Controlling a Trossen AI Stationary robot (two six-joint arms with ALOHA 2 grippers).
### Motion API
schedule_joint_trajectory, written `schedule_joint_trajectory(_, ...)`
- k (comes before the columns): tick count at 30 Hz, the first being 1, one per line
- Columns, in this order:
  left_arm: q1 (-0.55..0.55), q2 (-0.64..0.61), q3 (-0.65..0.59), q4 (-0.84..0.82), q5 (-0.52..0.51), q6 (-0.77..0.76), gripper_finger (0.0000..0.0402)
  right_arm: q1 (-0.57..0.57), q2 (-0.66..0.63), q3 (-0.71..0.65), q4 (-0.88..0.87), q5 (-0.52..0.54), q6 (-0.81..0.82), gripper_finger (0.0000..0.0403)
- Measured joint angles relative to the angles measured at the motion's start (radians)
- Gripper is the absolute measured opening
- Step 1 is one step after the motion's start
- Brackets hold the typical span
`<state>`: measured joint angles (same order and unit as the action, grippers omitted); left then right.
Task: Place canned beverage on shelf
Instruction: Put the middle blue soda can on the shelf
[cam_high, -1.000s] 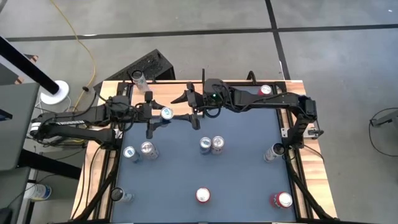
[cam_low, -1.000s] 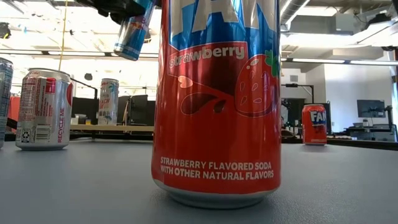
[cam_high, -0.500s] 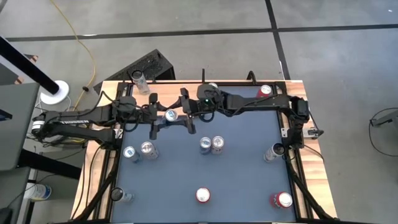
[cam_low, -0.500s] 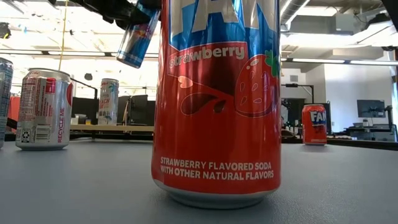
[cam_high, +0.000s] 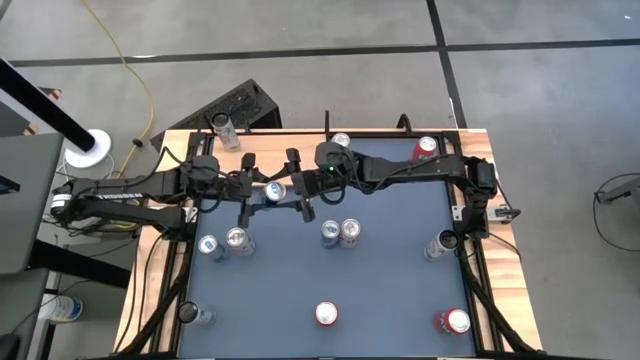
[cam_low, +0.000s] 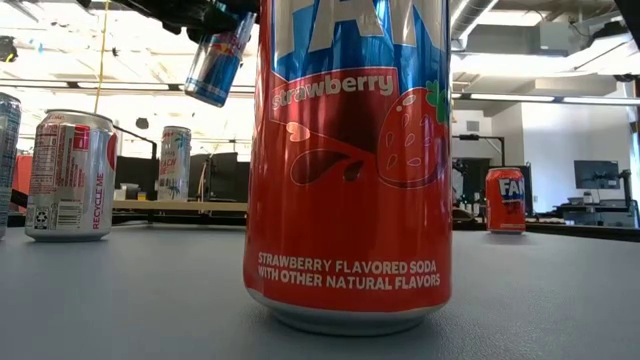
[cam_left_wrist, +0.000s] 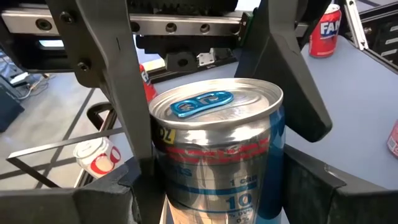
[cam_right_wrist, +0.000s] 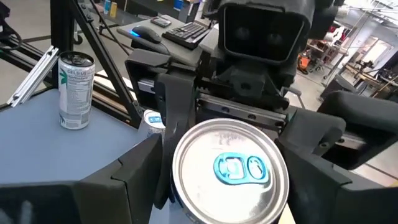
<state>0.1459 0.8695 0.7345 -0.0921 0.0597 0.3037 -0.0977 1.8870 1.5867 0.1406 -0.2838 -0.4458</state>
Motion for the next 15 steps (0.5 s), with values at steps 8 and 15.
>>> schedule_joint_trajectory(8, 0.0, 0.0, 0.0, -0.004, 0.004, 0.006, 0.0234, -0.001, 0.0, 0.0, -0.006, 0.0, 0.023, 0.0221)
schedule_joint_trajectory(15, 0.001, 0.001, 0.0, -0.017, 0.021, 0.002, 0.0239, -0.01, 0.0, 0.001, -0.046, -0.001, 0.041, 0.0185)
